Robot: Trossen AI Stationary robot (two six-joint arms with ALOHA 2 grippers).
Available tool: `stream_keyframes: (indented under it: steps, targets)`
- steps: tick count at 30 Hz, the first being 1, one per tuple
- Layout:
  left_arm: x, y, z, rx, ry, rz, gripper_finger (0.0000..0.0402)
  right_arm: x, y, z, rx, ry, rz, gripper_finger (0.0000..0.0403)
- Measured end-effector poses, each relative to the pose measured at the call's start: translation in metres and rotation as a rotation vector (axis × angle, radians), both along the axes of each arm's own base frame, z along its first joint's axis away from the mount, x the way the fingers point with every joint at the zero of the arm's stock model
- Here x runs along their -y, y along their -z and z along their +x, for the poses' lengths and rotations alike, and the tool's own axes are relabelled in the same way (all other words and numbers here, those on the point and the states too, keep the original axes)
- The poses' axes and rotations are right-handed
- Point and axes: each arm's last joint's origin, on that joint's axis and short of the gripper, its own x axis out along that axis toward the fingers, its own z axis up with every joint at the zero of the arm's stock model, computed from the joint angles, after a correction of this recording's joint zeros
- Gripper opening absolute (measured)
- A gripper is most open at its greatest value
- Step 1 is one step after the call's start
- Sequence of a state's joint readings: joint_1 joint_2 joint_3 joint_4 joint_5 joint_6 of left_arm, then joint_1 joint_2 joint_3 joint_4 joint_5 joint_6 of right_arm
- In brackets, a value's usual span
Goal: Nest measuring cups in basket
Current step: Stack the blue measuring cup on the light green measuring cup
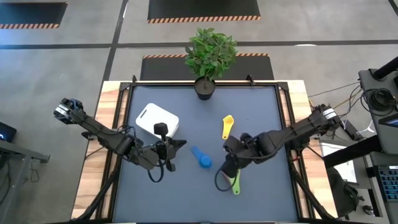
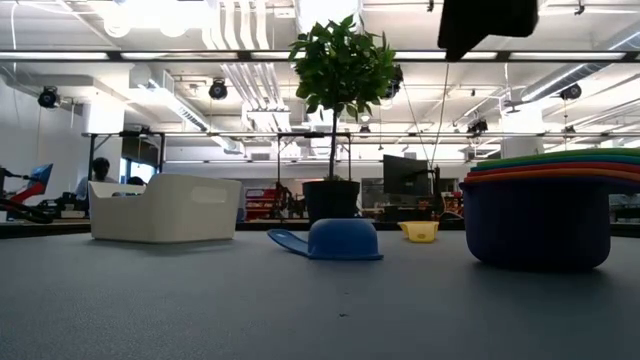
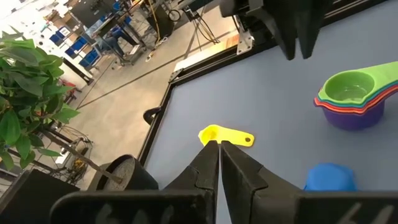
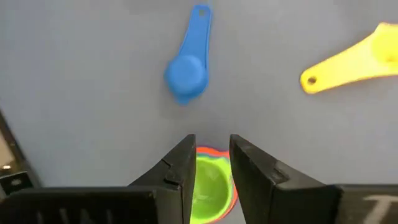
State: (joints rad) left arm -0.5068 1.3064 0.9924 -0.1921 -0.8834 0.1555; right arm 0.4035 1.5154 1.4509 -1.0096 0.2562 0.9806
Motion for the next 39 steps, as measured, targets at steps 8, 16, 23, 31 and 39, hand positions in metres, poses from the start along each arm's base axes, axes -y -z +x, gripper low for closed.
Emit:
stream_keyframes:
  steps: [8, 16, 23, 31, 39]
  targets:
    - [0.000, 0.000, 0.000, 0.000, 0.000, 0.000, 0.0000, 0.009, 0.010, 0.021, 0.044, -0.101, -0.129, 0.0114]
    - [0.000, 0.000, 0.000, -0.001, 0.001, 0.001, 0.0000, 0.012, 0.038, 0.059, 0.094, -0.197, -0.195, 0.0209]
    - [0.000, 0.000, 0.000, -0.001, 0.001, 0.002, 0.0000, 0.014, 0.069, 0.094, 0.146, -0.345, -0.299, 0.0294]
    - [0.000, 0.000, 0.000, -0.004, 0.001, 0.004, 0.0000, 0.027, 0.104, 0.124, 0.173, -0.432, -0.397, 0.0307]
    - [0.000, 0.001, 0.000, -0.011, 0.001, 0.009, 0.0000, 0.052, 0.138, 0.140, 0.119, -0.419, -0.428, 0.0291]
